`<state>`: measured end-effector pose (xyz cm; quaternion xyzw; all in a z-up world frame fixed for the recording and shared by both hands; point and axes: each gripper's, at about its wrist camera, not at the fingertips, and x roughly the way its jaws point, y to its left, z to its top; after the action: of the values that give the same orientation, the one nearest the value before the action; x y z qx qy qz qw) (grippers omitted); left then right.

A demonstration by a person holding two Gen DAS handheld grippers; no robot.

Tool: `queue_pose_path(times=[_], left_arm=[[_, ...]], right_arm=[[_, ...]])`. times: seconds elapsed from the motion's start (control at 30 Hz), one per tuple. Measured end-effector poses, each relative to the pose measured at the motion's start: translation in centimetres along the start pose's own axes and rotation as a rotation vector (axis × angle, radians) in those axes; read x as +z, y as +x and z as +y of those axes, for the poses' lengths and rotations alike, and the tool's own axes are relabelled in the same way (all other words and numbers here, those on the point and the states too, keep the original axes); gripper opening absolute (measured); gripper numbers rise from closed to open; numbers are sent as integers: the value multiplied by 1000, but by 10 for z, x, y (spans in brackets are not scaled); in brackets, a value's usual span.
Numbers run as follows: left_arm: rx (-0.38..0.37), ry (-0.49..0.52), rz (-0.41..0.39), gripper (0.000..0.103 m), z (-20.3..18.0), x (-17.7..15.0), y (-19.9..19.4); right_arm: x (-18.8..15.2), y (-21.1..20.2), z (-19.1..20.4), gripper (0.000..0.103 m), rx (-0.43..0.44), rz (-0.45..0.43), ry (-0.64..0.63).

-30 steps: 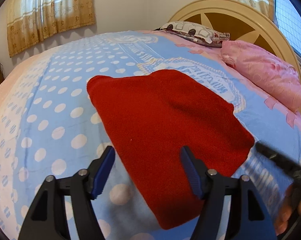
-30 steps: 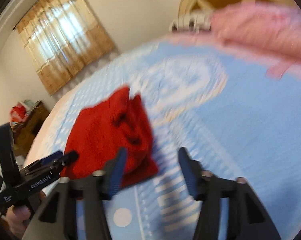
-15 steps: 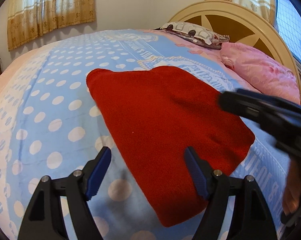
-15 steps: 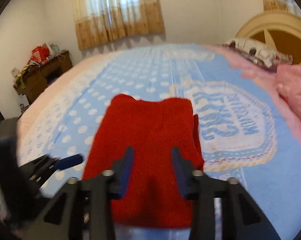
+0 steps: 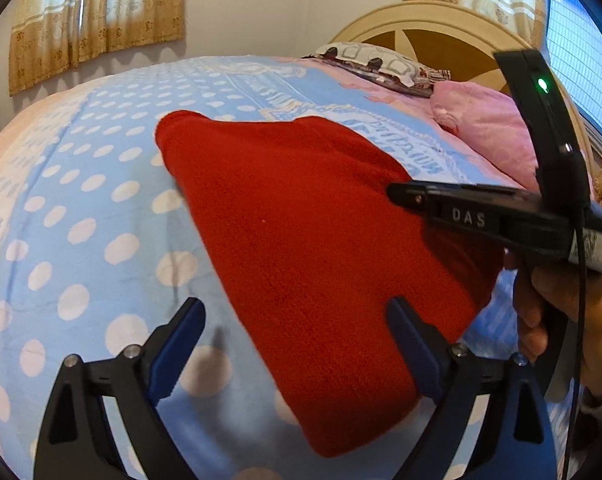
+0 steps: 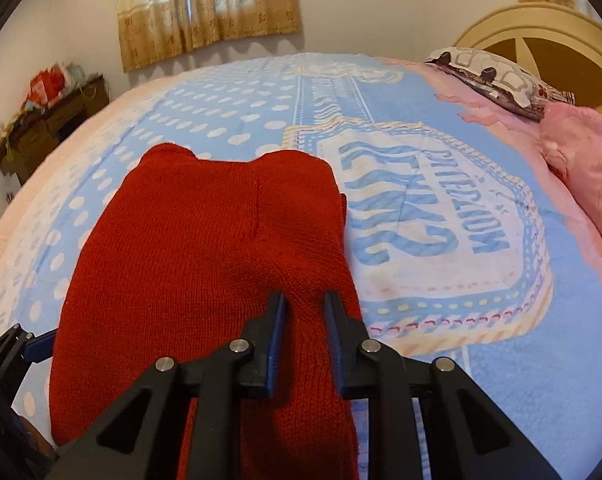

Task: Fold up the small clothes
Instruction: 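Open the right gripper and lift it off the folded red cardigan, then close the right gripper on the folded cardigan's edge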

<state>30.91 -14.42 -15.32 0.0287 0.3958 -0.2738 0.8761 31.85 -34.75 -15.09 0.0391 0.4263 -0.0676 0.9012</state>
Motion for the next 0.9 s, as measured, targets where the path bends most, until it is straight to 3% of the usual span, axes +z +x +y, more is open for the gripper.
queue_pose_path(times=[0.1,0.17,0.2,0.27,0.33,0.37,0.47,0.63,0.73,0.8,0.9], left_arm=[[-7,-5,11,100,1,-1,3],[-17,-18,15,101,3,-2,4],[-17,-22,15,102,4,-2,4],[-21,-24,17,102,3,-2,5],[-21,-22,16,102,2,-2,4],[-21,-21,16,102,1,-2,4],[-27,-25,16,103,2,-3,3],[-32,-34,19,103,3,-4,2],[-22,-31,8,103,2,-4,-3],[-24,-37,4,103,3,-2,-5],[-35,-51,6,103,5,-1,-7]], right_arm=[[20,-16,3,23,-15,-59,12],[33,-25,14,23,20,-122,-29],[38,-23,20,23,60,-119,-54],[42,1,37,27,116,-14,-135],[37,35,35,27,61,109,-143],[35,42,29,27,68,125,-121],[33,42,8,27,129,88,-38],[33,28,5,30,175,54,-89],[38,14,-10,45,178,-14,-59],[41,7,-26,56,228,-51,7],[41,11,-52,70,249,-40,93]])
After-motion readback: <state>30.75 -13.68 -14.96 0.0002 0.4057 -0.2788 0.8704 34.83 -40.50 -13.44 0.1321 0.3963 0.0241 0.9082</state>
